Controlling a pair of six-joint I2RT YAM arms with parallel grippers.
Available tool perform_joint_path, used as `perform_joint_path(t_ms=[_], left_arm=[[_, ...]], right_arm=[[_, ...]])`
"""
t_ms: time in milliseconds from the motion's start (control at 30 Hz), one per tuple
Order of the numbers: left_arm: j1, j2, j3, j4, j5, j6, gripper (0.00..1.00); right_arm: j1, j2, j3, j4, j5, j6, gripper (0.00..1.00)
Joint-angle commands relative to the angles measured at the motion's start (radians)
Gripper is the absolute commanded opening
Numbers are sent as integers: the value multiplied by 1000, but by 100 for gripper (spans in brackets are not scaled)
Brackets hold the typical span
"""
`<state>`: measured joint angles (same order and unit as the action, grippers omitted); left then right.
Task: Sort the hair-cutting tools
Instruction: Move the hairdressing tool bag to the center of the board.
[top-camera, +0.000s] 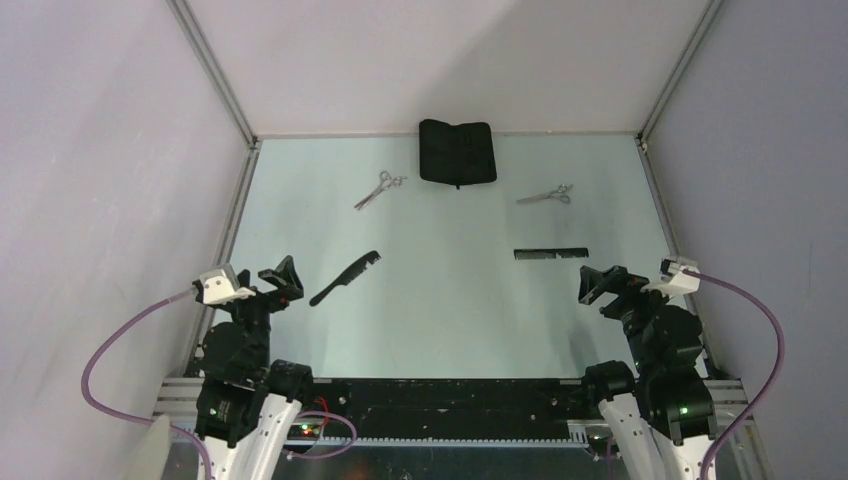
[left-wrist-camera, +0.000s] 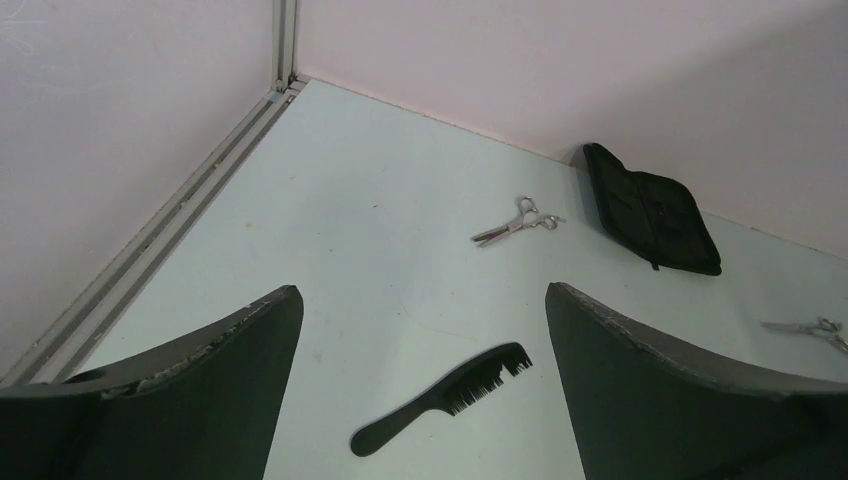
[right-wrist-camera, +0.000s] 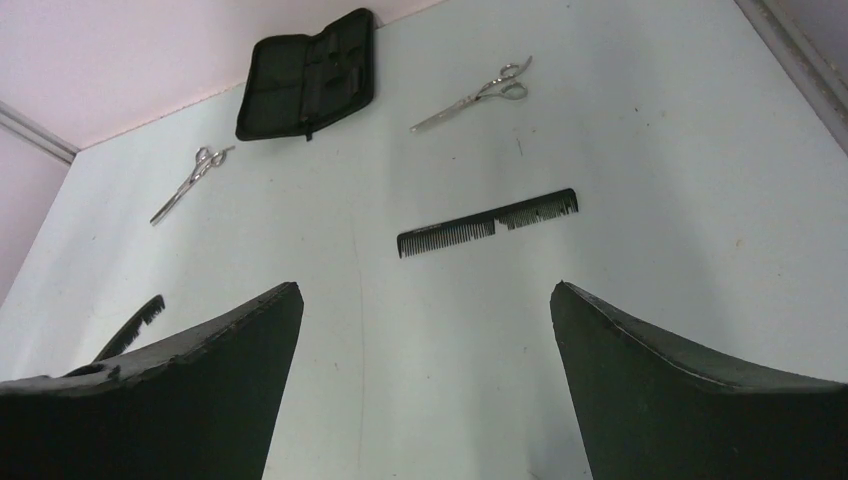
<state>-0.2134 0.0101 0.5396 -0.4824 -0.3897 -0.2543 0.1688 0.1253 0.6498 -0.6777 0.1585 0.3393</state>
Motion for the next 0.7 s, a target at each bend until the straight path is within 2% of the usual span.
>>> perform_joint_path(t_ms=[0,300,533,667], left_arm=[[-7,-17,18,2,-2,-4,98],[-8,-16,14,3,-3,-4,98],[-11,-35,12,-16,-12,-7,98],[-12,-38,7,-4,-15,-5,98]], right_arm=[[-1,19,32,18,-3,5,100],[-1,146,32,64,-80,35,100],[-3,287,30,165,-140,63,100],[-11,362,27,257,-284,8,100]])
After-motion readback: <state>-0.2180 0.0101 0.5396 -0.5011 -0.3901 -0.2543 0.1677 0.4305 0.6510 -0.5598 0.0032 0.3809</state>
